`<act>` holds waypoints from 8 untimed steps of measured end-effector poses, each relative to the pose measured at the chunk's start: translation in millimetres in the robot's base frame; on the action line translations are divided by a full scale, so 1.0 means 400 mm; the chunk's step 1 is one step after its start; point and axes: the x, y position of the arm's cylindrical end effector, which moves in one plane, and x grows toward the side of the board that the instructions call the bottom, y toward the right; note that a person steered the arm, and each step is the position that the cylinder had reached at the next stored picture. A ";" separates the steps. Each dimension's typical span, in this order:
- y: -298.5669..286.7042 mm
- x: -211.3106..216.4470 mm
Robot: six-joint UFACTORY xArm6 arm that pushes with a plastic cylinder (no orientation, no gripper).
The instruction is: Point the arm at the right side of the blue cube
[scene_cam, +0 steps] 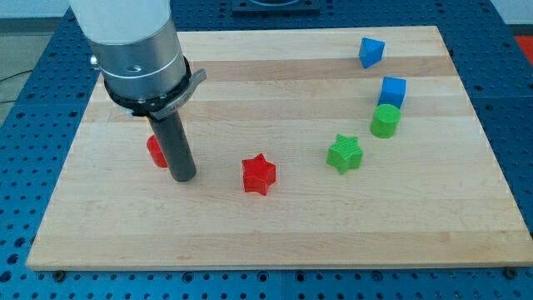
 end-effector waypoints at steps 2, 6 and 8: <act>0.017 -0.025; 0.639 -0.530; 0.986 -0.490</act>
